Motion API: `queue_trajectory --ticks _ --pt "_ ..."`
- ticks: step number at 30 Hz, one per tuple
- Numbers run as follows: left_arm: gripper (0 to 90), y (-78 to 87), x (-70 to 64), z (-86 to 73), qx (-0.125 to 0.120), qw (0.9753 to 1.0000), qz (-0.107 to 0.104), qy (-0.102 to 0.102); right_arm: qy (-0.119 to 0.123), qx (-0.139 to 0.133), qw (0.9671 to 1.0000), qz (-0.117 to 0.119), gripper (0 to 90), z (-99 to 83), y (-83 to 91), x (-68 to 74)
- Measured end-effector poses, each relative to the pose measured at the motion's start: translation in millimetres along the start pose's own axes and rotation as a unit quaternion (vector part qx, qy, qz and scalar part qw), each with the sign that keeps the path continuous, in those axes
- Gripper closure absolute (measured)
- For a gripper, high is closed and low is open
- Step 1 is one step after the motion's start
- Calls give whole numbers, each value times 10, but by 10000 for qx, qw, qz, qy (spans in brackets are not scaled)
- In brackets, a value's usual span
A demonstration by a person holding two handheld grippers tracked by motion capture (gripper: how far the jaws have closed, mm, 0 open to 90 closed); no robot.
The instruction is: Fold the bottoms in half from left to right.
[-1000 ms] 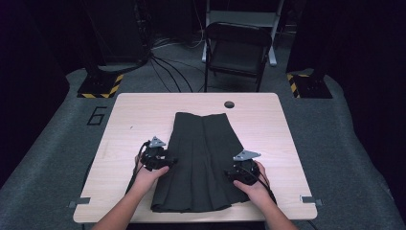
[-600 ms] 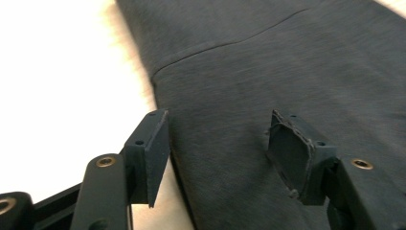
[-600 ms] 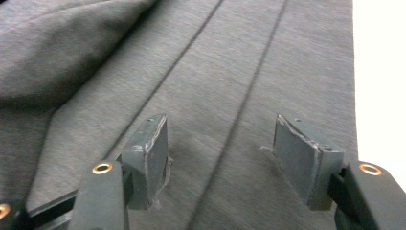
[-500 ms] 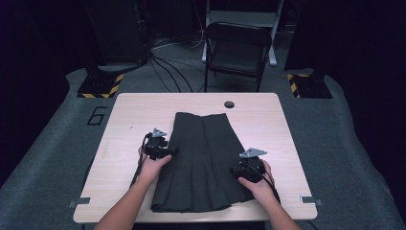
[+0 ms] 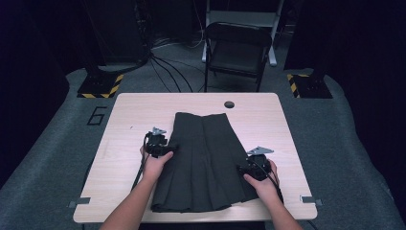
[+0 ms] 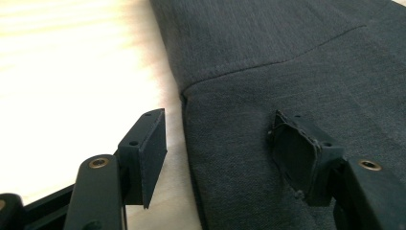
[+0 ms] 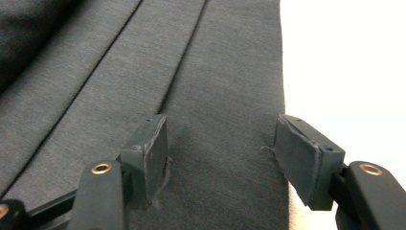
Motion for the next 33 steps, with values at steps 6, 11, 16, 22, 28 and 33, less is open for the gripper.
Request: queue_trajectory --ticks 6,11,16,22,28,33 --pt "389 -30 -69 -26 36 9998 -156 -90 56 -17 10000 27 361 -1 -2 -20" --pt "436 -39 -71 -39 -10 9999 -139 -30 108 1 9999 0 358 -7 -5 -23" --pt "433 -37 -67 -45 4 9999 -120 -113 -169 54 9998 -82 304 -23 -10 -105" --pt "457 -43 -75 -53 -82 9999 -67 -74 -152 29 9999 -49 377 -29 6 -149" --pt "589 -32 -73 -55 -43 10000 -14 -47 -54 48 9997 220 626 -13 17 -52" --pt "762 13 -62 -8 93 9997 -8 -215 23 108 9990 427 826 8 21 32"
Point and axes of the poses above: each handheld gripper's, and its own axes: y roughly backward along the jaws, z roughly out of its top, x roughly to its left, the point moved 5 cm from there along -y, roughly forward along the jaws, and after that the axes turned 1 degree about -x, right-handed, at the moved point
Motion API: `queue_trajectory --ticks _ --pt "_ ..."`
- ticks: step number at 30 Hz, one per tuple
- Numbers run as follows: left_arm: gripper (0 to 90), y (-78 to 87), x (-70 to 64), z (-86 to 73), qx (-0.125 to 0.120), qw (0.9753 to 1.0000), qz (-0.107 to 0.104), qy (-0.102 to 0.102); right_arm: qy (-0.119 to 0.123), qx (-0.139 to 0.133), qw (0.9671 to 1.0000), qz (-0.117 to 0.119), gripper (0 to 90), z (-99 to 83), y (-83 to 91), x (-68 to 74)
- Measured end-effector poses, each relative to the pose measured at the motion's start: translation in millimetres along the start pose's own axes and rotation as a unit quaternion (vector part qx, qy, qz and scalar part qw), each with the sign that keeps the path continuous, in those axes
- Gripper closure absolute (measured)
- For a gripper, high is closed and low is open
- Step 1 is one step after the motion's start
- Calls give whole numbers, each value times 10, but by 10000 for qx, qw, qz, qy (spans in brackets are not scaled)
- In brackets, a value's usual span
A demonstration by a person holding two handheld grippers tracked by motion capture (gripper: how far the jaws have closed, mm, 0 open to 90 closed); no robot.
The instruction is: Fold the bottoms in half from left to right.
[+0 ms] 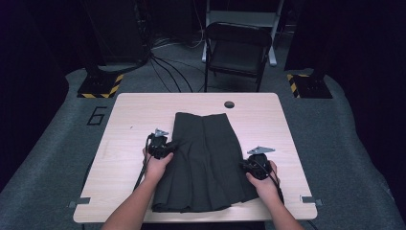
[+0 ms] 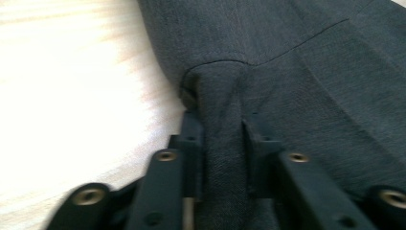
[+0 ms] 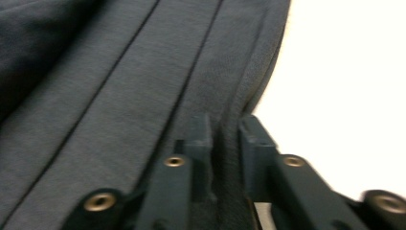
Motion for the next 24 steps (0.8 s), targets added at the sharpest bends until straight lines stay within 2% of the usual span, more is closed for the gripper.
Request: queue_trajectory --ticks 2,3,4,6,11,12,13,14,18,21,24 --pt "797 26 -3 5 32 9999 46 -97 35 64 9998 159 844 10 -1 59" --pt "804 40 1 4 36 9998 79 -173 138 150 9993 304 850 8 6 138" --pt "807 69 8 -2 124 9996 69 -236 166 203 9990 359 851 4 14 188" --pt "808 123 38 -12 121 9995 79 -272 261 210 9985 426 851 4 20 233" --pt "810 307 189 -80 213 9990 176 -354 402 275 9962 724 849 -5 51 471" --pt "810 352 233 -95 262 9986 172 -424 413 288 9954 820 848 -6 48 521" --pt "810 427 296 -128 311 9986 189 -379 425 306 9942 938 846 -4 34 619" --pt "810 427 296 -128 311 9986 189 -379 425 306 9942 938 846 -4 34 619" --pt "809 538 412 -191 335 9986 196 -354 605 400 9922 1016 838 -12 -13 778" --pt "795 554 465 -231 145 9996 213 -149 691 369 9921 978 802 1 -43 818" --pt "702 580 491 -248 59 9997 228 -33 607 358 9935 889 715 6 -46 811"
Point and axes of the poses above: each handheld gripper's, and its own axes: y roughly backward along the jaws, z roughly out of its top, x roughly to its left, the point moved 5 cm from there along -y, roughly forward along the jaws, and after that the axes turned 1 degree about -x, right-handed, at the moved point
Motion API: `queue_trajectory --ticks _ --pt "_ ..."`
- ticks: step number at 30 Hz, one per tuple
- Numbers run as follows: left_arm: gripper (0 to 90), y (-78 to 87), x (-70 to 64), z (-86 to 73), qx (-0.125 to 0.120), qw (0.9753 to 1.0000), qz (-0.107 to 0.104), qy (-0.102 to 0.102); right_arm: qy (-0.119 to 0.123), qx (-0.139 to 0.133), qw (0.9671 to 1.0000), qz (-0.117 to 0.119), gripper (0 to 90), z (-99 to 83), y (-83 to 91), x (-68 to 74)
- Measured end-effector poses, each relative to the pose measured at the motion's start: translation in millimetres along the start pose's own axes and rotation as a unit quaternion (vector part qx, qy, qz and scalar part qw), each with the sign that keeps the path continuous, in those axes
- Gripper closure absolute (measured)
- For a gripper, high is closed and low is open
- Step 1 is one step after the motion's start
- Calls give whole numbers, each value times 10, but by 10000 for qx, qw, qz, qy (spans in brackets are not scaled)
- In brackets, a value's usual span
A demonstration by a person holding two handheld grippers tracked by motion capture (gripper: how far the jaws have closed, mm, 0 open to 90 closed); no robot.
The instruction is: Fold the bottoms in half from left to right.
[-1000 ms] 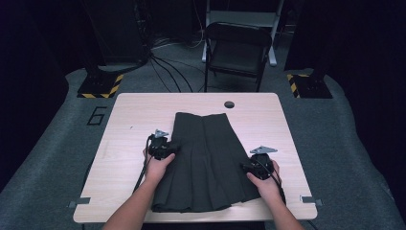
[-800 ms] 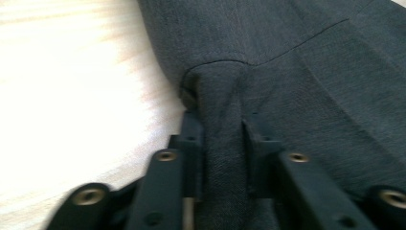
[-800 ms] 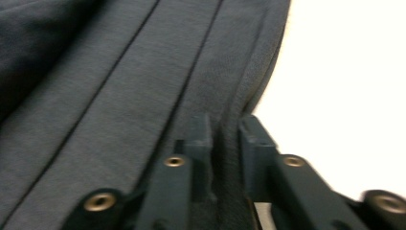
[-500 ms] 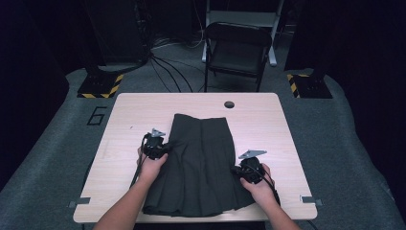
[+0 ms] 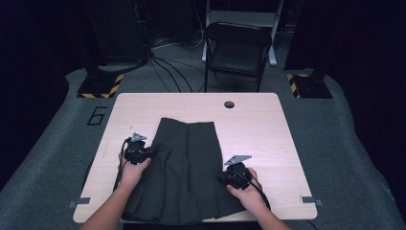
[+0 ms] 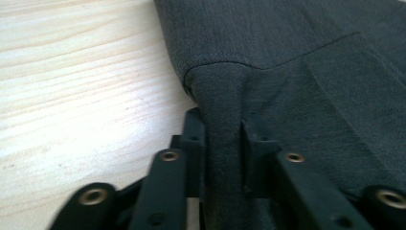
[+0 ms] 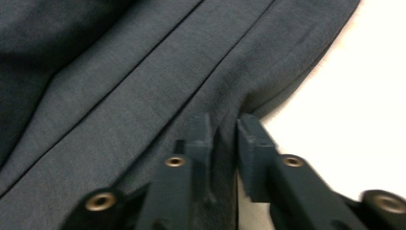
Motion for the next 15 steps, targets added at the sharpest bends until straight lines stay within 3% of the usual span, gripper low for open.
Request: queue_trajectory --ticks 2,3,7,11,15 --pt "649 46 -7 3 -48 10000 65 46 39 -65 9999 -108 665 19 16 -14" --pt "604 81 -9 6 -32 9999 63 80 37 -99 9999 -129 597 50 43 -17" --pt "558 228 -10 11 -167 9994 -32 288 71 -174 9997 -175 561 126 90 -11" --pt "518 336 0 -9 -367 9987 -51 355 76 -255 9995 -178 529 252 140 11" --pt "485 372 5 -79 -371 9986 -114 359 39 -442 9990 -86 494 415 97 44"
Point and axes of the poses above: each handheld gripper's, and its own axes: y roughly backward along the jaws, z roughly out of its top, x roughly to its left, the point moved 5 cm from there along -y, roughly forward along the jaws, and after that the axes turned 1 degree about -x, right-handed, at the moved point
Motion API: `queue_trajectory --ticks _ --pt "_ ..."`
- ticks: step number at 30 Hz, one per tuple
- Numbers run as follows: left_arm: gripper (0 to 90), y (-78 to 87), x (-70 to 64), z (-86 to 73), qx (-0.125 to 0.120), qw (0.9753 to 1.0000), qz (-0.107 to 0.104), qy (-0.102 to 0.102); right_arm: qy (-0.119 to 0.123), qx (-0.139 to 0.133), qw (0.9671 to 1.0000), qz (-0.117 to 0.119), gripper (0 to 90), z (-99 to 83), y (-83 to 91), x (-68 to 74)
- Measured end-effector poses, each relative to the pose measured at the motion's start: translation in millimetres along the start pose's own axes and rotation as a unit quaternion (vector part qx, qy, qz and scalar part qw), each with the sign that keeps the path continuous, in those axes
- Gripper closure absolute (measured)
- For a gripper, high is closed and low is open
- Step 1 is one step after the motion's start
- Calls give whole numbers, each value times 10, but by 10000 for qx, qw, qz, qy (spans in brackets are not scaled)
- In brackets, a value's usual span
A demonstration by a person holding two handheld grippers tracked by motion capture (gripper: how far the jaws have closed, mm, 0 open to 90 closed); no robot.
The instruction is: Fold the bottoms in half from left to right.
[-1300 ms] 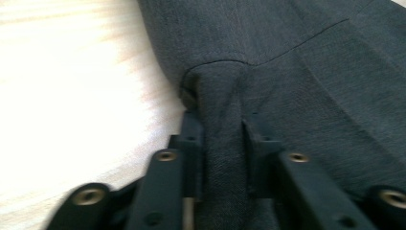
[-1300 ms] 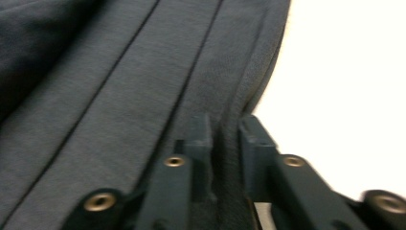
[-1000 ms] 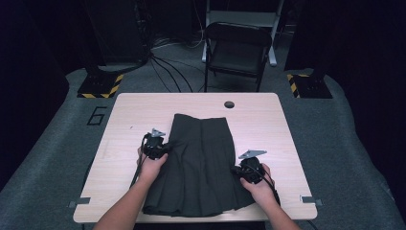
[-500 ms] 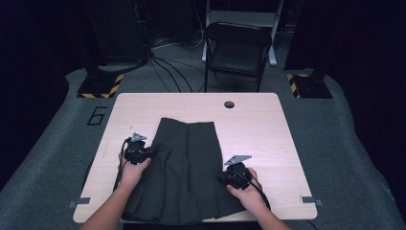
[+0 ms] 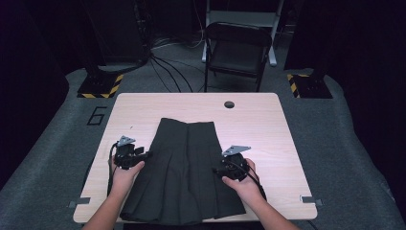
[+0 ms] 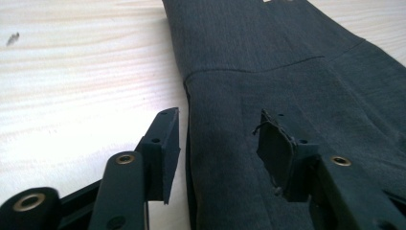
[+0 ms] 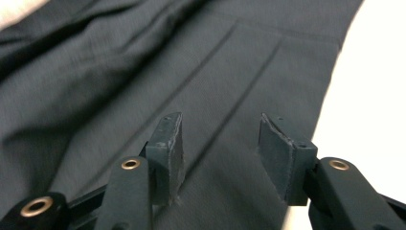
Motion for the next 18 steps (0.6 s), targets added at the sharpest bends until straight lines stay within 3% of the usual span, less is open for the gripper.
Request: queue_trajectory --ticks 2,5,18 --pt "473 -18 -7 -37 69 9999 31 -124 6 8 10000 8 481 61 -65 18" --pt "459 -11 -1 -59 150 9998 10 -146 -37 -30 10000 61 475 169 -221 47" --pt "453 -34 -23 -101 248 9986 92 -455 -18 -129 9998 135 468 499 -557 240"
Point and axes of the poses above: each handheld gripper's, and its own axes: y roughly backward along the jaws, z roughly out of its top, x roughly to its left, the point moved 5 cm from there along -y, roughly forward along the jaws, and after that the axes turned 1 degree about -x, right-handed, at the moved point
